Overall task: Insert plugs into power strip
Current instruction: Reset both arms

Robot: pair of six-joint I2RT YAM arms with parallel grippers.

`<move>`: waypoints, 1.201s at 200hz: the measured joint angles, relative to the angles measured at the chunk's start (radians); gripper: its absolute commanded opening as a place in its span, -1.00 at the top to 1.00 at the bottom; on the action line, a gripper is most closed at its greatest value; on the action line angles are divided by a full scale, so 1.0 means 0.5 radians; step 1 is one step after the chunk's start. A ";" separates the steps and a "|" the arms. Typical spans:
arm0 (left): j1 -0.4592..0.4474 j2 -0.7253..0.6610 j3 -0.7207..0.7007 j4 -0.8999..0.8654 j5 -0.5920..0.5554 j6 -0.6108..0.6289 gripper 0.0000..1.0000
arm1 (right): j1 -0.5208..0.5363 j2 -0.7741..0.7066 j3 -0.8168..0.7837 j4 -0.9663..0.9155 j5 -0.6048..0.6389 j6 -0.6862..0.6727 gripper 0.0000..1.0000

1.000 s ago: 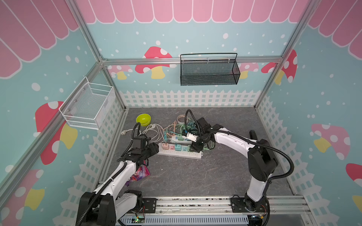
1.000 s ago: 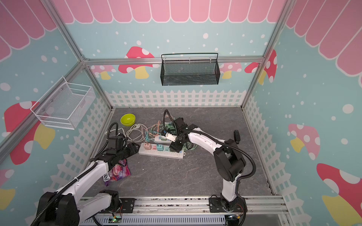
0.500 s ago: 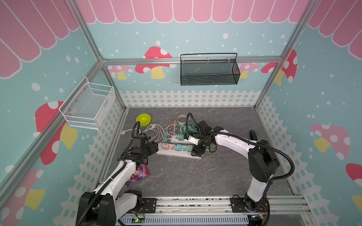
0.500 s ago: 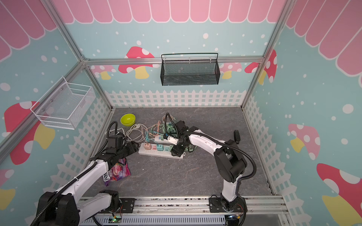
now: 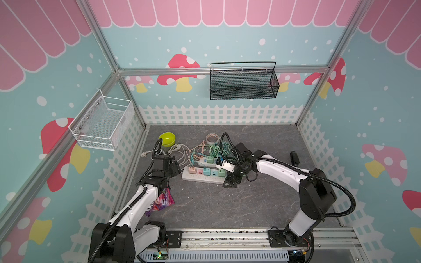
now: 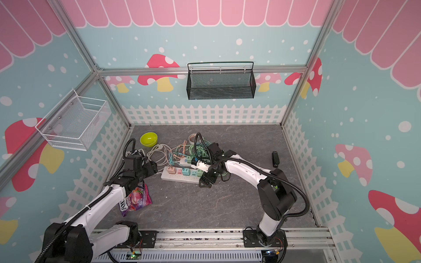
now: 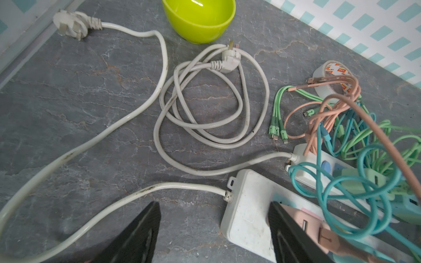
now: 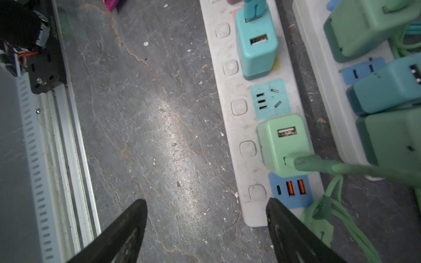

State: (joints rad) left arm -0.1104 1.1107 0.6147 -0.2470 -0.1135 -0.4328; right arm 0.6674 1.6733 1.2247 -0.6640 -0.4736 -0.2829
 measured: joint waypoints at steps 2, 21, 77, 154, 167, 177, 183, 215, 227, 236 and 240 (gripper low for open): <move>0.000 0.001 0.000 0.003 -0.001 0.002 -0.50 | 0.001 -0.005 -0.005 0.001 -0.011 0.000 -0.71; 0.000 0.002 -0.003 0.055 -0.008 0.027 -0.52 | 0.001 -0.063 -0.047 0.010 -0.126 -0.002 -0.71; 0.000 -0.036 -0.138 0.299 -0.008 0.090 -0.56 | 0.000 -0.303 -0.082 0.164 -0.333 0.004 -0.72; 0.021 -0.104 -0.262 0.737 -0.182 0.311 -0.58 | -0.144 -0.863 -0.490 0.931 0.216 0.233 -0.71; 0.027 -0.082 -0.327 0.888 -0.209 0.368 -0.58 | -0.228 -0.948 -0.594 1.090 0.345 0.289 -0.71; 0.031 -0.047 -0.401 1.022 -0.218 0.415 -0.59 | -0.302 -1.008 -0.684 1.225 0.463 0.335 -0.72; 0.033 -0.020 -0.439 1.091 -0.221 0.440 -0.59 | -0.349 -1.035 -0.734 1.293 0.536 0.361 -0.72; 0.042 0.188 -0.571 1.382 -0.224 0.560 -0.60 | -0.549 -1.059 -0.959 1.616 0.867 0.437 -0.70; 0.051 0.237 -0.592 1.511 -0.224 0.584 -0.60 | -0.615 -1.059 -1.066 1.745 0.959 0.471 -0.70; 0.063 0.262 -0.603 1.609 -0.223 0.595 -0.60 | -0.661 -1.060 -1.168 1.875 1.025 0.491 -0.71; 0.069 0.272 -0.607 1.646 -0.222 0.598 -0.60 | -0.684 -1.061 -1.225 1.949 1.062 0.499 -0.71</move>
State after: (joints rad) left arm -0.0757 1.2465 0.3115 0.5758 -0.2245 -0.1337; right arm 0.3256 1.1431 0.6125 0.3103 0.0574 -0.0334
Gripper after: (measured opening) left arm 0.800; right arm 0.852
